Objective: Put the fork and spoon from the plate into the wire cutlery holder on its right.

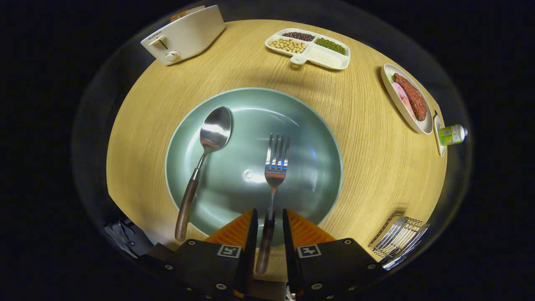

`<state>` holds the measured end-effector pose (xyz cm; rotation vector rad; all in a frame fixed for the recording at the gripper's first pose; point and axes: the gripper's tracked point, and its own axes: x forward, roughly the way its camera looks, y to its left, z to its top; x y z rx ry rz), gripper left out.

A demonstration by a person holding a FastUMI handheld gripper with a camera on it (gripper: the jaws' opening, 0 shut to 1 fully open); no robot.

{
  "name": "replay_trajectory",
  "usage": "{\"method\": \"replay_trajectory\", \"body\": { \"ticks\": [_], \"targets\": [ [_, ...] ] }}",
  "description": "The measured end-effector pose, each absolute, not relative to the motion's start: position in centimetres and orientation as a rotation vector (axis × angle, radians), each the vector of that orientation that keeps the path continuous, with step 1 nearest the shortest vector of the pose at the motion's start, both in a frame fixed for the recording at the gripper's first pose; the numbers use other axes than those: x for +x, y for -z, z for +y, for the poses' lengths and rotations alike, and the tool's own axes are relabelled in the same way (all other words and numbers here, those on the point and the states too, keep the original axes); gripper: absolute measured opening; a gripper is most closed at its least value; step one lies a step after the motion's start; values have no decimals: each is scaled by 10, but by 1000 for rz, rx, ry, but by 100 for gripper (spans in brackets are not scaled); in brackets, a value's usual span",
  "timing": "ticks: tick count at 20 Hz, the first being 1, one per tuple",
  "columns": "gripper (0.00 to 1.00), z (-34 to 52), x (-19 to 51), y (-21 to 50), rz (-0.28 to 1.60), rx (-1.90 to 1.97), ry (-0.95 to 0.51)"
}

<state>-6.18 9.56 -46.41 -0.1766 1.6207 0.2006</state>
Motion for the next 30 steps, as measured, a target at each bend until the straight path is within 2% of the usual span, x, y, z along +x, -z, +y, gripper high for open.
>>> {"method": "replay_trajectory", "body": {
  "ticks": [1, 3, 7, 18, 30],
  "targets": [
    [25, 95, -62, 467, 1627, -165, -186],
    [16, 96, -61, 466, 1625, -135, -162],
    [6, 98, -59, 467, 1606, -72, -166],
    [4, 89, -40, 406, 1389, 102, -163],
    [5, -32, -50, 314, 1134, 219, 28]
  ]
}}
